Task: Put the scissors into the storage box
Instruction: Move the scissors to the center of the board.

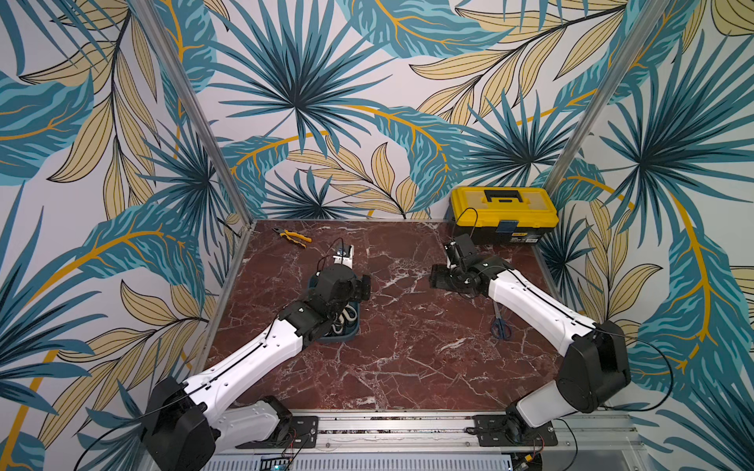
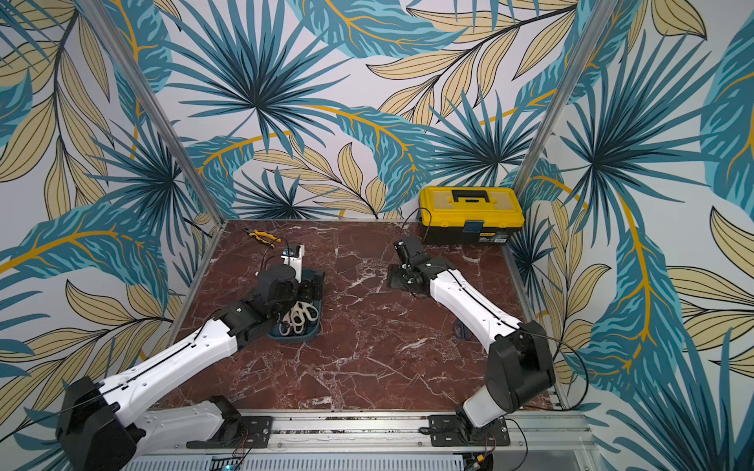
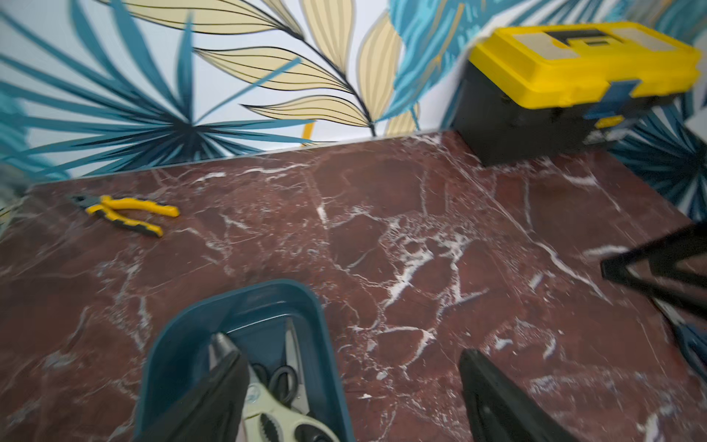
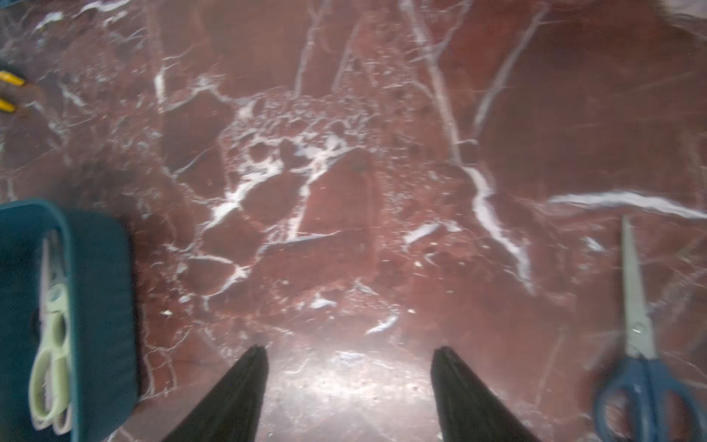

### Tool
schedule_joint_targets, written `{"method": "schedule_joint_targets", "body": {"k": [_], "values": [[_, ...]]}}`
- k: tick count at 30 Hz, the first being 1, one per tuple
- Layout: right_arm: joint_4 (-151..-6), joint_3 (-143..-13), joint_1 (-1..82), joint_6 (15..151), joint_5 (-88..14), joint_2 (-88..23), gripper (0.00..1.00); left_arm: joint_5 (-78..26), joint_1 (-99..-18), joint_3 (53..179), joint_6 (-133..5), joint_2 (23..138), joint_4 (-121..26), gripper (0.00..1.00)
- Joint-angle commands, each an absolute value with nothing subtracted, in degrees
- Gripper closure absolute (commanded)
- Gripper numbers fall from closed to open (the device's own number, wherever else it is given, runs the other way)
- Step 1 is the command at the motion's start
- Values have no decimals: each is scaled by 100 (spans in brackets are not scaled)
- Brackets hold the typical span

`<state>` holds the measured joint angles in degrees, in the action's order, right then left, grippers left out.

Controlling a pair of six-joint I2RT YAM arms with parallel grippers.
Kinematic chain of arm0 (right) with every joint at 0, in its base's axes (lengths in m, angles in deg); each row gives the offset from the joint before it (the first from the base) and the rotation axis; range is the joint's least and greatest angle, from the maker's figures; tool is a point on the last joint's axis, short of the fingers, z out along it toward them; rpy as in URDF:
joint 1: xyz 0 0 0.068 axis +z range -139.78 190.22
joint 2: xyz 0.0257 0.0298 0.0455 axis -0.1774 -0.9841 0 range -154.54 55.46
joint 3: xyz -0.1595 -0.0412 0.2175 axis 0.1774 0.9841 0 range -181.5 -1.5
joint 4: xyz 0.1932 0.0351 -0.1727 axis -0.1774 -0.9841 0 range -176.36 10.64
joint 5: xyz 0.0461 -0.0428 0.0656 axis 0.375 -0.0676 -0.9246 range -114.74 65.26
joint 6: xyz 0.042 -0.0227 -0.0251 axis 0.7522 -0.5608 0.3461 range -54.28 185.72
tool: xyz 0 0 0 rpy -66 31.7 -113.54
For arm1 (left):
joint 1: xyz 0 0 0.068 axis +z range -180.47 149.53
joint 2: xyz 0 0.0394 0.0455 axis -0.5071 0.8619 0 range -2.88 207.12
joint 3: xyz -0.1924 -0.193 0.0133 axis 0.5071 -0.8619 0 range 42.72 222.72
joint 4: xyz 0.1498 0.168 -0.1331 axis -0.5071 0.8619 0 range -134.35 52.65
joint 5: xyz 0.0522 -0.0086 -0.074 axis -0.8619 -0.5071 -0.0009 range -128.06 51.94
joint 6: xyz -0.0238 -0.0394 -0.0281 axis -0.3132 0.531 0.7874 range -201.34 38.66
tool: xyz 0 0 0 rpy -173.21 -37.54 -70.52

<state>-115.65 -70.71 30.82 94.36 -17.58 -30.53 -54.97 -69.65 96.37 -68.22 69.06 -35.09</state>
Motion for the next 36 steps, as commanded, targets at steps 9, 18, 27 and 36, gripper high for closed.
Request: {"method": "schedule_joint_targets", "body": {"k": [9, 18, 27, 36], "values": [[-12098, -5946, 1479, 9447, -1650, -2937, 28, -3036, -7466, 10310, -7719, 7853, -4379, 9], [-12203, -5687, 609, 8985, -1574, -3197, 32, -3000, -7696, 10613, -7691, 8416, -4189, 9], [-12373, -5186, 478, 9075, -1739, -3077, 37, -3216, -7698, 10527, -7598, 8468, -4183, 9], [-12209, -5019, 459, 9145, -2143, -3217, 54, -3321, -7699, 10697, -7697, 8633, -4063, 9]]}}
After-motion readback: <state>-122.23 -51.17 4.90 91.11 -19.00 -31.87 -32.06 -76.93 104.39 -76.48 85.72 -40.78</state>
